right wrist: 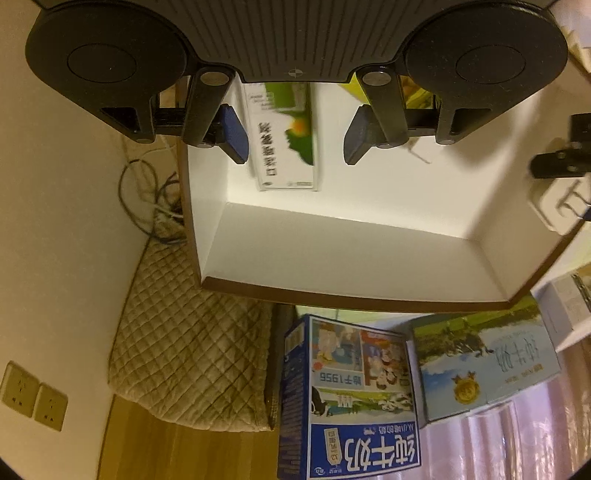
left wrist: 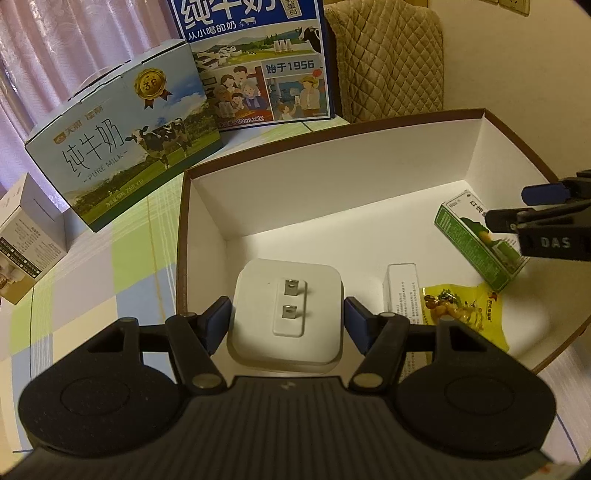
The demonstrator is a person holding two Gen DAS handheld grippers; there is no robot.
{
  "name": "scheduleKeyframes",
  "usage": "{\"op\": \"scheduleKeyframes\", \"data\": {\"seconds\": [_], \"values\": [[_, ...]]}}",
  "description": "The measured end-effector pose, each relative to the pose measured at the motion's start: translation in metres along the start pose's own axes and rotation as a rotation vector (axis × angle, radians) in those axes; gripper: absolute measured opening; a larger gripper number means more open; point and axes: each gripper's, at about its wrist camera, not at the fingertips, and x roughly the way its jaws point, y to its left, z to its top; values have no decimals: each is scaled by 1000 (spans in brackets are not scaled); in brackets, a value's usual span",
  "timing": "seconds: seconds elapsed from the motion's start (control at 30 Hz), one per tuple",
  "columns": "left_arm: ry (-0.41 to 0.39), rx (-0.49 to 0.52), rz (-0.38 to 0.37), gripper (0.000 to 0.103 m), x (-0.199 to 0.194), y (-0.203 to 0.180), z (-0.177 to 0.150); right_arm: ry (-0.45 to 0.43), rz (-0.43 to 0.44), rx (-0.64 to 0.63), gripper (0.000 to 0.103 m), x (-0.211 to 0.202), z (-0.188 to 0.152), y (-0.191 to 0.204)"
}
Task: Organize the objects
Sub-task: 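Carry both items into the brown box and release them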
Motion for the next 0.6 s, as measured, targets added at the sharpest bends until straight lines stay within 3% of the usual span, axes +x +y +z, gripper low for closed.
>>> {"op": "scheduleKeyframes", "data": {"seconds": [0.27, 0.4, 0.6], "values": [[9, -4, 1, 62, 10, -3, -1, -4, 54, 8, 55, -14, -10, 1], [-10, 4, 11, 74, 9, -5, -2, -5, 79, 9, 55, -21, -15, 1], [-25, 2, -2, 80, -6, 3, -5, -19, 125, -7, 56, -37, -20, 2]]}}
